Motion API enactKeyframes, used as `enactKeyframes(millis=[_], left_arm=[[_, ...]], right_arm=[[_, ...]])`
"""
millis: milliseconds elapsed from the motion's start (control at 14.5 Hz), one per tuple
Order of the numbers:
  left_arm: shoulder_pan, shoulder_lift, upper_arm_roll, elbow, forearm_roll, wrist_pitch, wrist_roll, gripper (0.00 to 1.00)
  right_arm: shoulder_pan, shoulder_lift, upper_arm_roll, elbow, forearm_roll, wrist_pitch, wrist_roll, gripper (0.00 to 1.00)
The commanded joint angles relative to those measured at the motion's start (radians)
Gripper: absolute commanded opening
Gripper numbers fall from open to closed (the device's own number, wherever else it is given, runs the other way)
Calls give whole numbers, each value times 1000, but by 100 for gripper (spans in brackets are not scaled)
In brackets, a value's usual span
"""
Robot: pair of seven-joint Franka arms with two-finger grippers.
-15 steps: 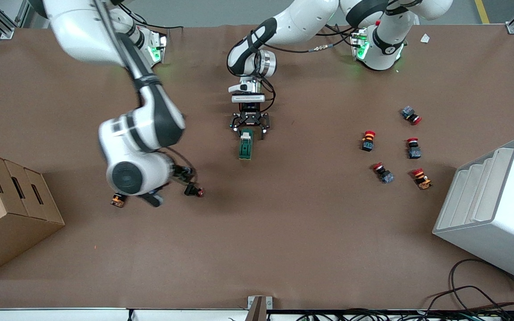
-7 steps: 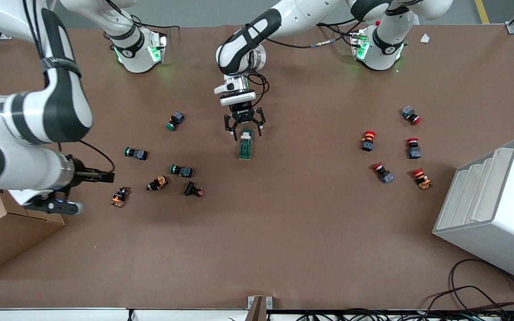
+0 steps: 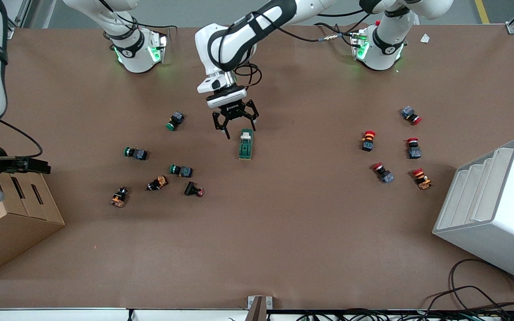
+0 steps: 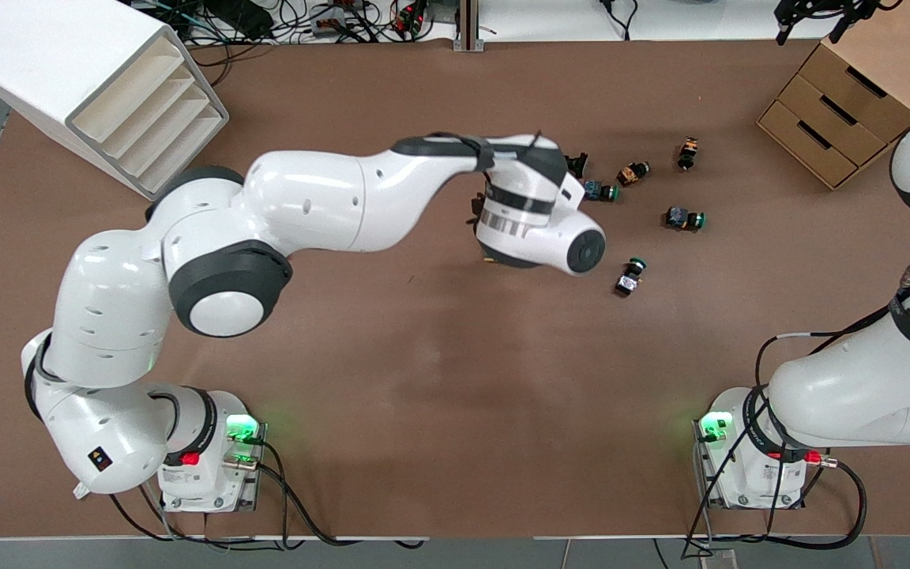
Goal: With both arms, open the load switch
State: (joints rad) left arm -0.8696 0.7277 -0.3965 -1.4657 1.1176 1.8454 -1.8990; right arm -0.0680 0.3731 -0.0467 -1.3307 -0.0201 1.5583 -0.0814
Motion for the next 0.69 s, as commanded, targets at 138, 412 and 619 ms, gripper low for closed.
enactKeyframes(millis=[138,412,619], left_arm=[[96,-141,-7,5,-220,5,266,100],[176,-191,-5,91,-398,-2,487,100],[262,-266,-5,91,-517,-5,624,100]], right_arm=[[-10,-20,28,1,2,-18,-3,100],[-3,-29,31,11,72,-92,9,100],[-7,-74,25,7,69,-156,11,100]])
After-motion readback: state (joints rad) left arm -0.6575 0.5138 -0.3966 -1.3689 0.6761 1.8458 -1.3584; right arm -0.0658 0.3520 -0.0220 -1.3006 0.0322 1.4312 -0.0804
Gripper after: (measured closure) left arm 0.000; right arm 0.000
